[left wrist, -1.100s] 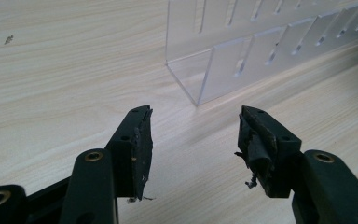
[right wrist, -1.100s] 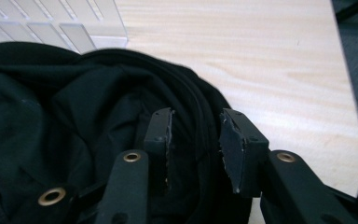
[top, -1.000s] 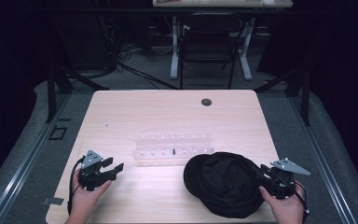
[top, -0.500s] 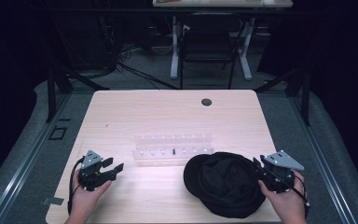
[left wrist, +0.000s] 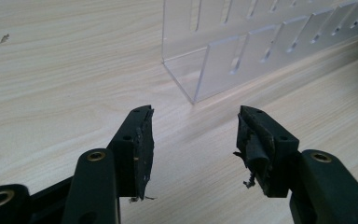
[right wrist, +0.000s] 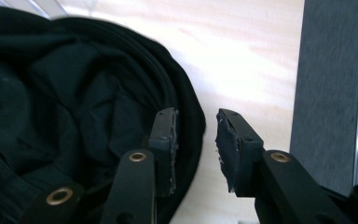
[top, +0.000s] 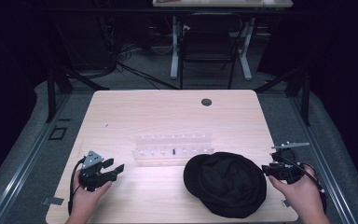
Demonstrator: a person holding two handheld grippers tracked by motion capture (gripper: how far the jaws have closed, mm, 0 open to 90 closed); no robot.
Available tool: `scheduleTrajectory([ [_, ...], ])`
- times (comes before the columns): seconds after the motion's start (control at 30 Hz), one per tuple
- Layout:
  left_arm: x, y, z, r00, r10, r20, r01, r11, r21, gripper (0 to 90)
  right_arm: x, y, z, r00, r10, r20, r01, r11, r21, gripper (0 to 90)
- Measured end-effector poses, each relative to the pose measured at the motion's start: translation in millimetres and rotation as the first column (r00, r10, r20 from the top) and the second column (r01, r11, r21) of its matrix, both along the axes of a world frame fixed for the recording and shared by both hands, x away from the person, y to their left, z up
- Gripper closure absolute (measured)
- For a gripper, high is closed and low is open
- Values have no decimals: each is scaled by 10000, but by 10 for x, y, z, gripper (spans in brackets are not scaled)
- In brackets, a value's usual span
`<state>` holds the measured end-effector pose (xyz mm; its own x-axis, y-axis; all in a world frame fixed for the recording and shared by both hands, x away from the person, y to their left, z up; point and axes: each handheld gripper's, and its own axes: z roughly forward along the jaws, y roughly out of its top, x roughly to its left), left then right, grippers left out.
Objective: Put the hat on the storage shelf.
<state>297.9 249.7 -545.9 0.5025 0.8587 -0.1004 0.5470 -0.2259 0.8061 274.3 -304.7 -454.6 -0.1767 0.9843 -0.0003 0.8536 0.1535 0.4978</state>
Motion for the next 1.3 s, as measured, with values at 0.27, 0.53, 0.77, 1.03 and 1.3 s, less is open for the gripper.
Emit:
scheduleTrajectory([
  [0.27, -13, -8, 5, 10000, -71, 64, 71, 10000, -1, 459, 40, -97, -134, 9915, -232, -1280, 239, 9997, 43, 664],
  [0.53, -14, -24, -1, 9999, -157, 10, 157, 9999, 3, 458, 106, -148, -274, 9776, -289, -2083, 402, 9979, 503, 659],
  [0.77, -15, -27, 5, 9997, -247, -19, 247, 9997, 86, 458, 178, -242, -389, 9643, -457, -2607, 758, 9914, 1065, 682],
  [1.03, -22, -34, 10, 9996, -273, -46, 274, 9995, 130, 456, 208, -284, -492, 9433, -315, -3303, 893, 9828, 1615, 722],
  [1.3, -18, -30, 6, 9998, -208, 79, 208, 9998, 71, 457, 265, -323, -603, 9299, -245, -3670, 1131, 9685, 2218, 737],
])
